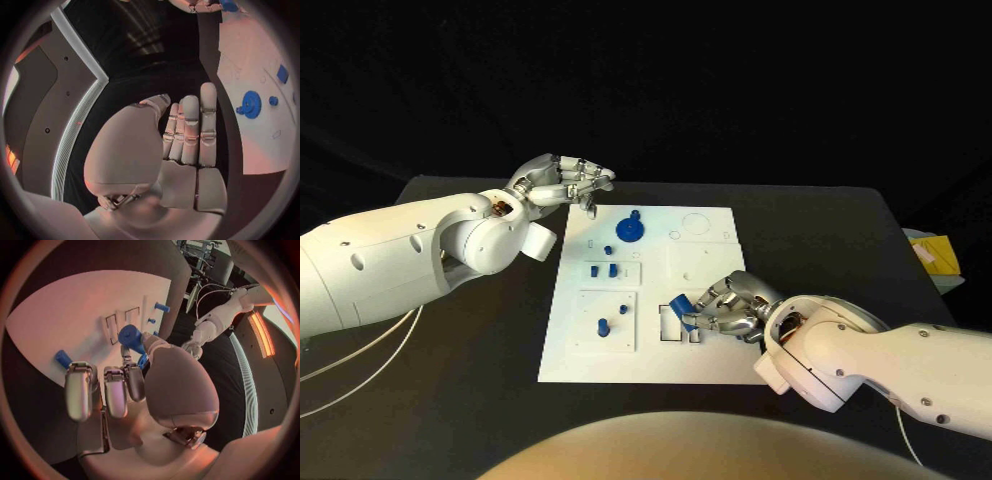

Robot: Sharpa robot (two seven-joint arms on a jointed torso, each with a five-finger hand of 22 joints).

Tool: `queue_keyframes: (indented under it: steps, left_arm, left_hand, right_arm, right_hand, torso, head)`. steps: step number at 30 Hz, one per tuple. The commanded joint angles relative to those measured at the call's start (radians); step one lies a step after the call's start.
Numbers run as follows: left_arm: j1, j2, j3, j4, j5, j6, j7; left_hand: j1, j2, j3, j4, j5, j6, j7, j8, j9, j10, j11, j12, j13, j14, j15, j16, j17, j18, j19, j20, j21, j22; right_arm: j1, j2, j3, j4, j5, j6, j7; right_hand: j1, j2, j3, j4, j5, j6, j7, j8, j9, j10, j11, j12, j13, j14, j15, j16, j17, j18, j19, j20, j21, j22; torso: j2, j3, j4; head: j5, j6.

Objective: Assemble the parts on the task board

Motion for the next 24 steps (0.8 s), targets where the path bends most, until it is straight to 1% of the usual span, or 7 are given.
queue_keyframes:
  steps: [1, 8, 16, 17, 18, 19, 24]
  left_arm:
    - [0.001, 0.0, 0.001, 0.004, 0.006, 0.011, 0.004]
    - [0.001, -0.001, 0.001, 0.006, 0.006, 0.012, 0.004]
    - [0.001, -0.001, 0.001, 0.006, 0.006, 0.013, 0.004]
    - [0.001, -0.001, 0.001, 0.007, 0.006, 0.013, 0.004]
    - [0.001, -0.001, 0.001, 0.007, 0.006, 0.013, 0.004]
    - [0.001, -0.001, 0.001, 0.007, 0.006, 0.013, 0.004]
    - [0.001, -0.002, 0.001, 0.007, 0.006, 0.013, 0.004]
  left_hand:
    - [-0.008, 0.003, 0.004, -0.002, -0.003, -0.007, -0.003, 0.002, 0.001, -0.007, -0.001, 0.004, 0.001, -0.001, 0.002, 0.007, -0.001, 0.006, 0.007, 0.0, -0.006, -0.001]
    - [-0.008, 0.003, 0.004, -0.002, -0.003, -0.007, -0.003, 0.002, 0.001, -0.007, -0.001, 0.004, 0.001, -0.001, 0.002, 0.007, -0.001, 0.006, 0.007, 0.0, -0.006, -0.001]
    - [-0.008, 0.003, 0.004, -0.002, -0.003, -0.007, -0.003, 0.002, 0.001, -0.007, -0.001, 0.004, 0.001, -0.001, 0.002, 0.007, -0.001, 0.006, 0.007, 0.0, -0.006, -0.001]
    - [-0.008, 0.003, 0.004, -0.002, -0.003, -0.007, -0.003, 0.002, 0.001, -0.007, -0.001, 0.004, 0.001, -0.001, 0.002, 0.007, -0.001, 0.006, 0.007, 0.0, -0.006, -0.001]
    - [-0.008, 0.003, 0.004, -0.002, -0.003, -0.007, -0.003, 0.002, 0.001, -0.007, -0.001, 0.004, 0.001, -0.001, 0.002, 0.007, -0.001, 0.006, 0.007, 0.0, -0.006, -0.001]
    - [-0.008, 0.003, 0.004, -0.002, -0.003, -0.007, -0.003, 0.002, 0.001, -0.007, -0.001, 0.004, 0.001, -0.001, 0.002, 0.007, -0.001, 0.006, 0.007, 0.0, -0.006, -0.001]
    - [-0.008, 0.003, 0.004, -0.002, -0.003, -0.007, -0.003, 0.002, 0.001, -0.007, -0.001, 0.004, 0.001, -0.001, 0.002, 0.007, -0.001, 0.006, 0.007, 0.0, -0.006, -0.001]
  right_arm:
    - [-0.004, 0.007, 0.0, -0.003, -0.019, 0.056, -0.029]
    - [-0.007, 0.013, 0.0, -0.017, -0.034, 0.082, -0.043]
    - [-0.015, 0.032, -0.001, -0.035, -0.035, 0.089, -0.044]
    - [-0.015, 0.034, -0.001, -0.037, -0.036, 0.088, -0.044]
    - [-0.016, 0.036, -0.001, -0.04, -0.037, 0.087, -0.043]
    - [-0.016, 0.039, -0.001, -0.043, -0.038, 0.086, -0.042]
    - [-0.017, 0.051, -0.001, -0.047, -0.039, 0.096, -0.033]
  right_hand:
    - [-0.025, -0.003, -0.002, 0.013, -0.006, 0.015, -0.017, 0.029, 0.129, 0.004, 0.002, -0.002, 0.054, 0.104, -0.003, 0.004, 0.263, -0.014, 0.068, -0.006, -0.005, 0.15]
    - [-0.058, -0.004, -0.005, 0.024, -0.01, 0.019, -0.02, 0.038, 0.133, 0.009, 0.0, 0.0, 0.062, 0.104, -0.004, 0.004, 0.263, -0.014, 0.068, -0.006, -0.005, 0.151]
    - [-0.097, -0.005, -0.013, 0.026, -0.01, 0.016, -0.019, 0.043, 0.135, 0.009, 0.0, -0.003, 0.063, 0.104, -0.004, 0.004, 0.263, -0.014, 0.068, -0.007, -0.006, 0.151]
    - [-0.103, -0.006, -0.015, 0.025, -0.007, 0.016, -0.02, 0.044, 0.136, 0.009, 0.0, -0.003, 0.064, 0.104, -0.004, 0.004, 0.263, -0.014, 0.068, -0.007, -0.006, 0.151]
    - [-0.114, -0.007, -0.02, 0.024, 0.014, 0.014, -0.02, 0.046, 0.137, 0.009, 0.0, -0.003, 0.065, 0.104, -0.004, 0.004, 0.263, -0.015, 0.068, -0.007, -0.005, 0.152]
    - [-0.118, -0.007, -0.022, 0.024, 0.018, 0.014, -0.02, 0.047, 0.137, 0.009, 0.0, -0.004, 0.065, 0.104, -0.004, 0.004, 0.263, -0.014, 0.068, -0.007, -0.006, 0.152]
    - [-0.126, -0.009, -0.027, 0.025, 0.016, 0.013, -0.02, 0.048, 0.138, 0.009, 0.0, -0.004, 0.066, 0.104, -0.004, 0.004, 0.263, -0.014, 0.068, -0.007, -0.006, 0.152]
  torso:
    - [-0.001, 0.0007, -0.0005]
    - [-0.002, 0.0002, -0.0009]
    - [0.0, 0.0015, -0.0006]
    - [0.0, 0.0012, -0.0006]
    - [0.0, 0.001, -0.0005]
    - [0.0, 0.0008, -0.0007]
    - [0.0, 0.0008, 0.0001]
  head:
    - [0.003, 0.0]
    - [0.006, 0.0]
    - [0.007, 0.0]
    - [0.007, 0.0]
    - [0.008, 0.0]
    - [0.009, 0.0]
    - [0.012, 0.0]
